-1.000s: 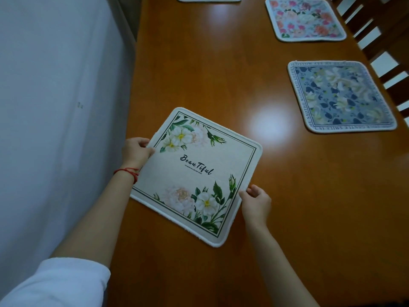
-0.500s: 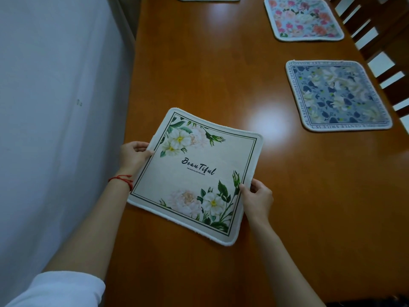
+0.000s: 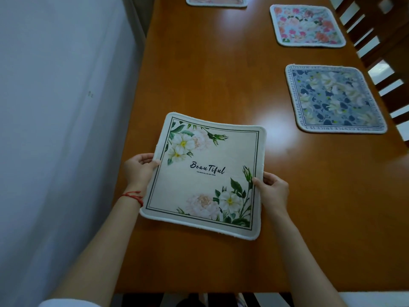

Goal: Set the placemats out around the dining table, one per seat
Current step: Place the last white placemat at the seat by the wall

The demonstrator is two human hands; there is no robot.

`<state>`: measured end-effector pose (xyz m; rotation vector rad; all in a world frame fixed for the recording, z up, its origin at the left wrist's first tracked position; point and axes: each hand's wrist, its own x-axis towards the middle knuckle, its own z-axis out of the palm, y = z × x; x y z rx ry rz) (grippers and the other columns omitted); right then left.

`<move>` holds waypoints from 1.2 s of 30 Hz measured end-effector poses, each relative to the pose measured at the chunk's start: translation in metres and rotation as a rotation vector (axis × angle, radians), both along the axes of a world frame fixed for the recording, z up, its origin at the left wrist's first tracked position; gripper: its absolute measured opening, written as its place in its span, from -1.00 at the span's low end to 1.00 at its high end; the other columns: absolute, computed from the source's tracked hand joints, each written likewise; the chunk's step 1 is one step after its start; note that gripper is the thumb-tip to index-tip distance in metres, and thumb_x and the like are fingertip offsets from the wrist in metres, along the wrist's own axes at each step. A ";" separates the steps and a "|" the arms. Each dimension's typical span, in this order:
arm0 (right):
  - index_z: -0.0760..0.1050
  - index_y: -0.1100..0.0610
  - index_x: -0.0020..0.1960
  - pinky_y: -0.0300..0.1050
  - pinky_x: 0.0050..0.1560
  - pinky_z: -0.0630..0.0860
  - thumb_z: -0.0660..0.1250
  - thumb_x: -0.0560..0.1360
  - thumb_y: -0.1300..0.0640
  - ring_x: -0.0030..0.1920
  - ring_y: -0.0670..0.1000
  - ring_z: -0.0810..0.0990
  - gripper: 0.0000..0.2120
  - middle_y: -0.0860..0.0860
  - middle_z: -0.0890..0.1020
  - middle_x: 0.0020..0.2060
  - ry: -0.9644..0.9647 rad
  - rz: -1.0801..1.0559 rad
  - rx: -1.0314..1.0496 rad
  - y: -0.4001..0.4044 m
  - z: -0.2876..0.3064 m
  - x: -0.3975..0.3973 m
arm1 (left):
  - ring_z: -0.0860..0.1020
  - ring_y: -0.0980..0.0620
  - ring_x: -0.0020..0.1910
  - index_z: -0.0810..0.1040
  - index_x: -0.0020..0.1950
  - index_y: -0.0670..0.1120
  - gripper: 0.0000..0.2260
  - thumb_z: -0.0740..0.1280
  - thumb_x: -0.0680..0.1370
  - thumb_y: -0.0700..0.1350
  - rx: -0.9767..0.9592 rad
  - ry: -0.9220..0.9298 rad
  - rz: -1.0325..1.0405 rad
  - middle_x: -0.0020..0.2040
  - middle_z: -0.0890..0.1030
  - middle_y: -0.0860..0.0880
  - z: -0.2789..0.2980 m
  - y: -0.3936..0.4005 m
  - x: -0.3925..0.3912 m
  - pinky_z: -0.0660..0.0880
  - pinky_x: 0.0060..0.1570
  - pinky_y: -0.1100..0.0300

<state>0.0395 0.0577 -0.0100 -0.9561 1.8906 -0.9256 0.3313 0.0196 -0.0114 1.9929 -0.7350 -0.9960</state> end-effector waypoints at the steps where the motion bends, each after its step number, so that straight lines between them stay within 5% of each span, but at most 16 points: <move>1: 0.55 0.24 0.10 -0.10 -0.17 0.61 0.39 0.42 0.25 -0.19 -0.04 0.63 -0.75 0.03 0.63 -0.16 -0.007 0.004 0.006 0.001 0.000 -0.007 | 0.58 -0.08 -0.12 0.56 0.05 -0.22 -0.77 0.42 0.41 -0.31 0.000 0.010 0.015 -0.08 0.60 -0.13 0.001 0.005 -0.006 0.55 -0.05 0.07; 24: 0.56 0.10 -0.10 0.05 -0.09 0.62 0.43 0.39 0.21 -0.15 0.05 0.65 -0.89 0.01 0.64 -0.20 -0.140 0.073 0.157 0.047 -0.019 -0.099 | 0.56 -0.09 -0.13 0.53 0.09 -0.27 -0.74 0.40 0.41 -0.33 0.091 0.049 0.114 -0.06 0.59 -0.17 -0.021 0.101 -0.082 0.52 -0.08 0.09; 36: 0.58 0.20 0.02 -0.07 -0.15 0.61 0.42 0.40 0.21 -0.21 -0.04 0.62 -0.80 -0.05 0.61 -0.25 -0.034 0.123 0.136 0.052 -0.023 -0.092 | 0.58 -0.09 -0.13 0.55 0.05 -0.22 -0.77 0.43 0.40 -0.27 0.076 -0.031 0.049 -0.08 0.60 -0.13 -0.025 0.111 -0.071 0.55 -0.06 0.02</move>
